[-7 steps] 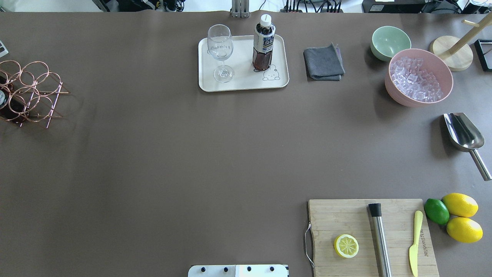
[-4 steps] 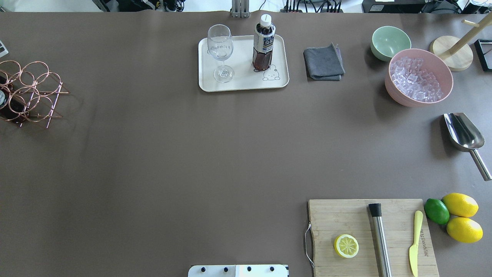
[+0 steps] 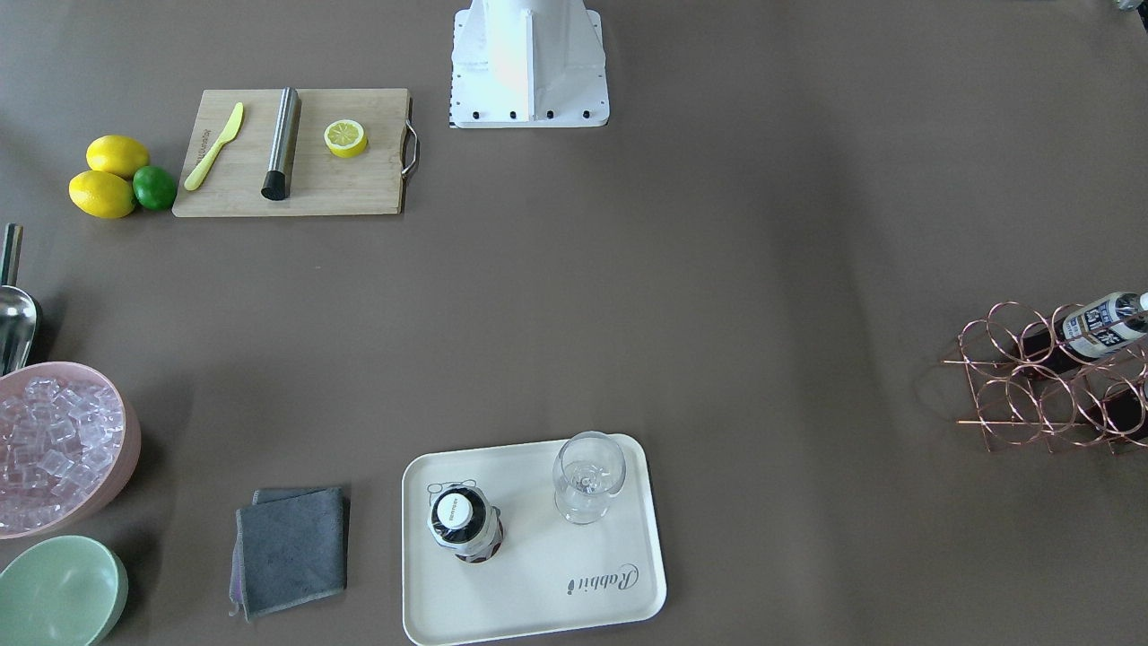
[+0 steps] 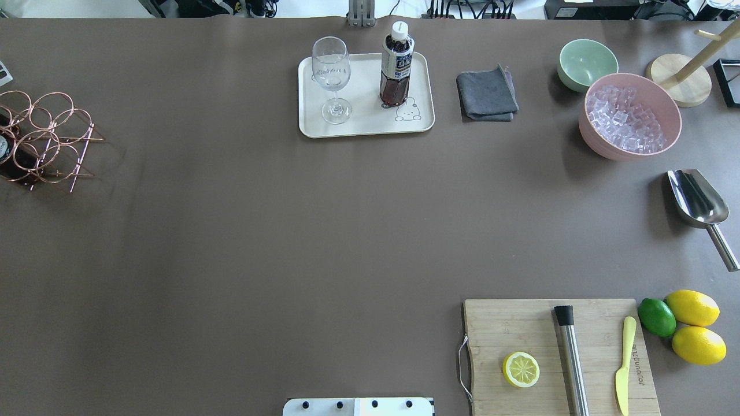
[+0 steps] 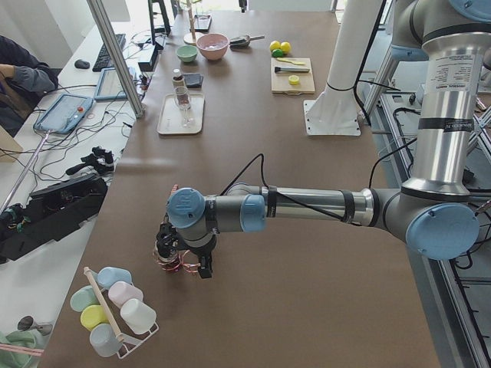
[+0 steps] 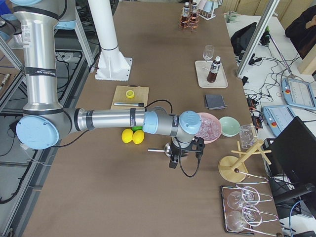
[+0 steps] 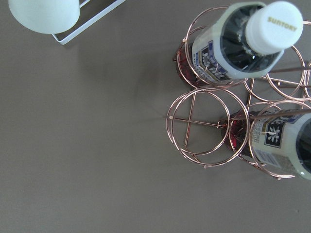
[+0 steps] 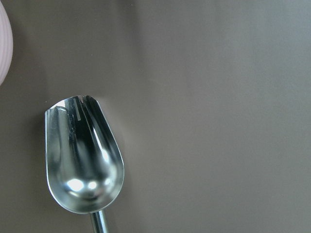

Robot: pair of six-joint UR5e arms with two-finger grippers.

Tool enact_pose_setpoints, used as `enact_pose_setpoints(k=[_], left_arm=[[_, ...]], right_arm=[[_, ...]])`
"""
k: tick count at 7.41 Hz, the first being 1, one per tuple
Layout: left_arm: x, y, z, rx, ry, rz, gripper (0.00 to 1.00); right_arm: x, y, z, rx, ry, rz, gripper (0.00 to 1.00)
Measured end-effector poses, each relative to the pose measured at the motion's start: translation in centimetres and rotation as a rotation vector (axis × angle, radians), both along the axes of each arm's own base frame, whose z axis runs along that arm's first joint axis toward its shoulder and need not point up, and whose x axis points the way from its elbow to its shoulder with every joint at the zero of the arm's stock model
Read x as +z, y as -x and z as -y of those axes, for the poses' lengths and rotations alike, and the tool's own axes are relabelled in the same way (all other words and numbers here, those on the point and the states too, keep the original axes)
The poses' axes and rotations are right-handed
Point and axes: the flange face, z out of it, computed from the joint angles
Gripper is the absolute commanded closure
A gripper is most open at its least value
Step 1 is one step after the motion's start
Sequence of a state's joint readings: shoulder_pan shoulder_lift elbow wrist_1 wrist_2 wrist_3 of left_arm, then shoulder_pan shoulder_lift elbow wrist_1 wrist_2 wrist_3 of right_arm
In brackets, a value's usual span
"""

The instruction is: Take tea from basket to plate

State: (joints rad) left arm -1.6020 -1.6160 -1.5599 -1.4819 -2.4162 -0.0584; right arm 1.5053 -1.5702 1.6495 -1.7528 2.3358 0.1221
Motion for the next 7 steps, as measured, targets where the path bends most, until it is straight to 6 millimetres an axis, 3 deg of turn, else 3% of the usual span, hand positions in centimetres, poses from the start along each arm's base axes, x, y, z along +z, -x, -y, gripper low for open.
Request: enact_pose_setpoints(k=[4, 7], left_arm=[[-1.1, 0.5, 0.3, 0.101, -0.136, 0.051, 0.01], [-0.2, 0.5, -1.0, 0.112, -0.133, 0.048, 0.01]], right_arm=[[-0.3, 0.3, 0.2, -0.007, -0.007, -0.001, 0.0], [-0.5, 0.3, 0.2, -0.007, -0.011, -0.001, 0.0]])
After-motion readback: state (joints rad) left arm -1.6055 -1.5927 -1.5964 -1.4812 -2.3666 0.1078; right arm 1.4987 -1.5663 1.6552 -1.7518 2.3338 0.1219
